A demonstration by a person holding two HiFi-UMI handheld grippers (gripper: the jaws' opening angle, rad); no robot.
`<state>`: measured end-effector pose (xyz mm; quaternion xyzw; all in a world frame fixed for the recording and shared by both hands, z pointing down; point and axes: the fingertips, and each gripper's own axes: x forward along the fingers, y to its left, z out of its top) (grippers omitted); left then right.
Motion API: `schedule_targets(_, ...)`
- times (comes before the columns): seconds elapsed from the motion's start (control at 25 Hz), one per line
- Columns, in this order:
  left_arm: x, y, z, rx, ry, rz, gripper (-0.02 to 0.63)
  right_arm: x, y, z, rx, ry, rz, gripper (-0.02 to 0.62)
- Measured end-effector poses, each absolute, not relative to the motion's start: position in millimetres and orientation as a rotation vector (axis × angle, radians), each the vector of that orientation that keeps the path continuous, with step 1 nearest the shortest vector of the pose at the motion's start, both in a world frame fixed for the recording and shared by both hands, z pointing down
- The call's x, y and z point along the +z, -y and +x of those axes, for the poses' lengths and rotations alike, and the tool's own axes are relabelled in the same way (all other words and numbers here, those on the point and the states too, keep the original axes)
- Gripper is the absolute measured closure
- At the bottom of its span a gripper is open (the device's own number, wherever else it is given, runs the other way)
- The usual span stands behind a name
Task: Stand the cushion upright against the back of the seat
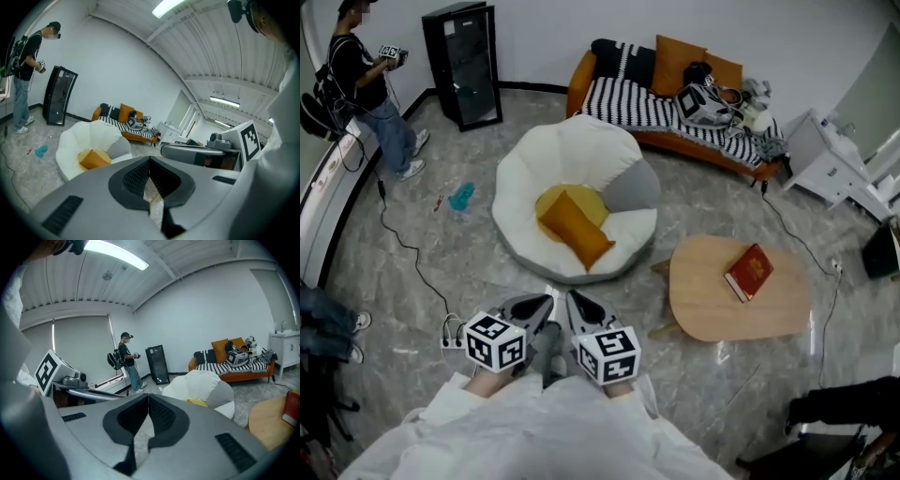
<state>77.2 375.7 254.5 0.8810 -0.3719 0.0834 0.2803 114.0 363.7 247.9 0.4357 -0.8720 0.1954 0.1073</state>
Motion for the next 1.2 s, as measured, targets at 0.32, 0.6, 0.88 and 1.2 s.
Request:
schedule_targets(0.32,259.3,-321.3,78.4,0.264,0.940,2.387,0.598,250.5,-310.6,108.5,0.580,2.556,1.326,0.583)
schedule_targets(0.6,252.7,-242.3,69.5,0.292,0.884,2.426,0.598,249.3,-235.0,96.7,0.562,2.542,1.378,0.583)
schedule_targets(0.88,244.8,-160.4,50.6,0.325,0.833,2.441,0.598,233.2,-148.3,79.9,0.539,2.525,1.440,0.583)
schedule_targets(1.2,237.5,-79.5,34.8,0.300,0.783,2.457,0.598,229.2,-71.8,59.4,0.517,2.495,1.468,0.583)
